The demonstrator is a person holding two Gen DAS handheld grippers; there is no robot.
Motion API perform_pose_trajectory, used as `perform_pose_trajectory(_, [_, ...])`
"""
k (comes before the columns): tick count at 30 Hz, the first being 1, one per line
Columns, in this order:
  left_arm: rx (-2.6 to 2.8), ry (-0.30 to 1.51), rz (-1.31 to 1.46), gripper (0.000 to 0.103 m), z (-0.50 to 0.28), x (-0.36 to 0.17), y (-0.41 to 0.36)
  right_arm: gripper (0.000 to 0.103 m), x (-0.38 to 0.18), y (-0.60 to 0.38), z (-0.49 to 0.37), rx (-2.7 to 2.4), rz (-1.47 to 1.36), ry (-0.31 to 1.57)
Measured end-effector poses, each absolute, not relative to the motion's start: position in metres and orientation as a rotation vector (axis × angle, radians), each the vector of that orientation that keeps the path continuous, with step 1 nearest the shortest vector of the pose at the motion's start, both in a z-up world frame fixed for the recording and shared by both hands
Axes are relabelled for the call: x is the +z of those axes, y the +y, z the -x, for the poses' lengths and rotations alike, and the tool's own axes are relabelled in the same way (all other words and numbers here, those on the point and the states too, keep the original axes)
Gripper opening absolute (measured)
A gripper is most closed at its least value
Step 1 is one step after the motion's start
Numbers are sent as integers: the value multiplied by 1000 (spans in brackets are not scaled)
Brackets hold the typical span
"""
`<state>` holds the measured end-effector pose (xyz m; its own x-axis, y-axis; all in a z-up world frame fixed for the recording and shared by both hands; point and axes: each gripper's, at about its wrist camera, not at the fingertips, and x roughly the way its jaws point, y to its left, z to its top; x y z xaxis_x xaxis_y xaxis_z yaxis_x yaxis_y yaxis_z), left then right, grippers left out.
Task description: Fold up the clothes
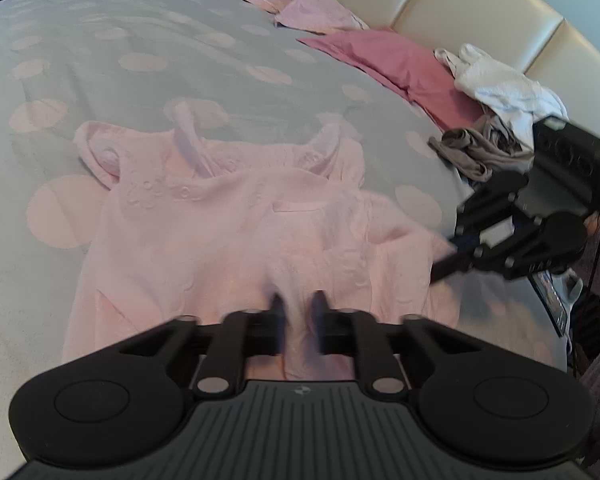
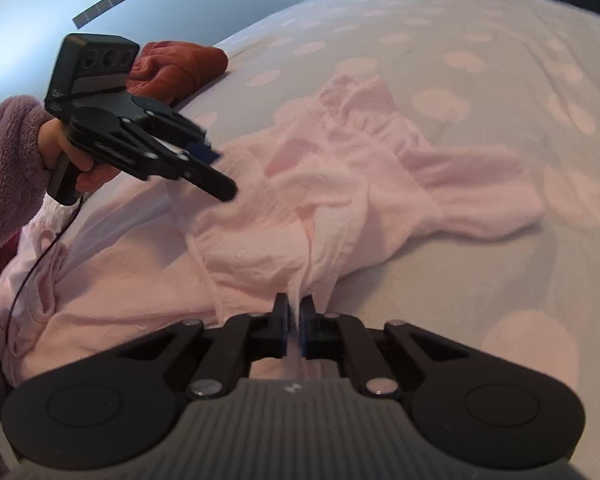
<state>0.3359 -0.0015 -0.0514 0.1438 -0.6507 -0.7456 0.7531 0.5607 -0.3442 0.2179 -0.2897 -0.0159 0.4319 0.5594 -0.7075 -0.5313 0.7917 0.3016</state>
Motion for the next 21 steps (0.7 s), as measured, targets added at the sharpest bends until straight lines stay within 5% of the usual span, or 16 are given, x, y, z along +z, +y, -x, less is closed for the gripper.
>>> perform_pose_trajectory(12, [-820, 753, -111, 0, -393, 21, -8, 6, 54, -291, -275, 455, 198, 690])
perform_pose_trajectory(21, [-690, 734, -129, 0, -448, 3, -57, 6, 26, -300, -335, 300, 242, 767])
